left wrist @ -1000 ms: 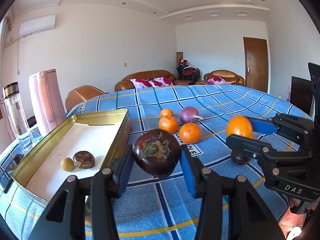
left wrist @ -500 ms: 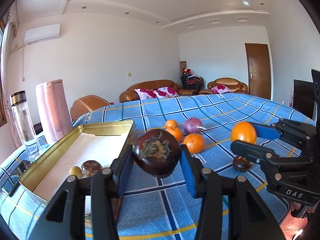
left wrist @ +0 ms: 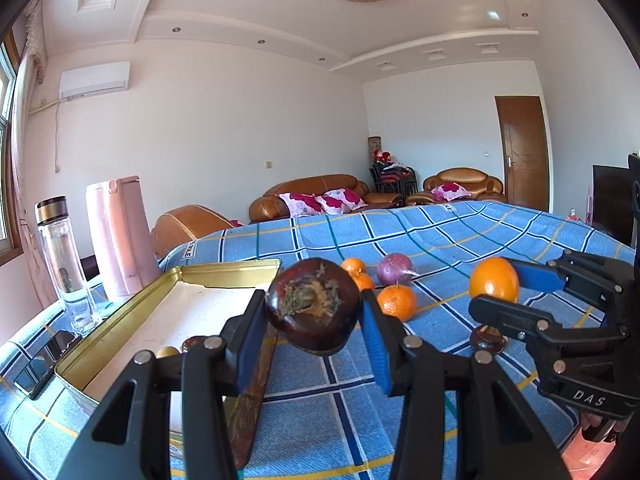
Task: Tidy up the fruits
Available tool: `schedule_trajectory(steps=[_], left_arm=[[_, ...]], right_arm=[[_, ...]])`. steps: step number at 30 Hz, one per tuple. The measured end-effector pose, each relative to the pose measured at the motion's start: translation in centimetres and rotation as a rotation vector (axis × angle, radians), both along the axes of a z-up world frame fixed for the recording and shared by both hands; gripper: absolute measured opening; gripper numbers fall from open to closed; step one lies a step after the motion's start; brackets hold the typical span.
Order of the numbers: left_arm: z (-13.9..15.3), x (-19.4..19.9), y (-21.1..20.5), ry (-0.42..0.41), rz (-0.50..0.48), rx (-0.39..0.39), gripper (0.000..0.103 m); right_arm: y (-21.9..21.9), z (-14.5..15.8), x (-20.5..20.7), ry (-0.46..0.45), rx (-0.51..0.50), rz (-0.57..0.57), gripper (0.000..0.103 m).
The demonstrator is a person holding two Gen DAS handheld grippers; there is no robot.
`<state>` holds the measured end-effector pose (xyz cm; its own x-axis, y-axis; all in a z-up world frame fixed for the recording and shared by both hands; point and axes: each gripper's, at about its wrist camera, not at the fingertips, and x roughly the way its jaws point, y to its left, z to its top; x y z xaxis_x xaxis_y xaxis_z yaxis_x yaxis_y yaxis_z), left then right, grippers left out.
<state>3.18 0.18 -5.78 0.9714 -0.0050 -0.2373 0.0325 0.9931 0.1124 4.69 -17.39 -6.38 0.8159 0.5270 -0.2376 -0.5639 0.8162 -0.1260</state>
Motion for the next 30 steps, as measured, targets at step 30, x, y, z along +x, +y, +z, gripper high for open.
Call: schedule_trajectory(steps=[30], left_arm=[[1.5,-0.3,2.5,-0.028,0.077,-0.026,0.047]], right_arm=[[1.5,1.0,-0.1,-0.017,0.005,0.053,0.041]])
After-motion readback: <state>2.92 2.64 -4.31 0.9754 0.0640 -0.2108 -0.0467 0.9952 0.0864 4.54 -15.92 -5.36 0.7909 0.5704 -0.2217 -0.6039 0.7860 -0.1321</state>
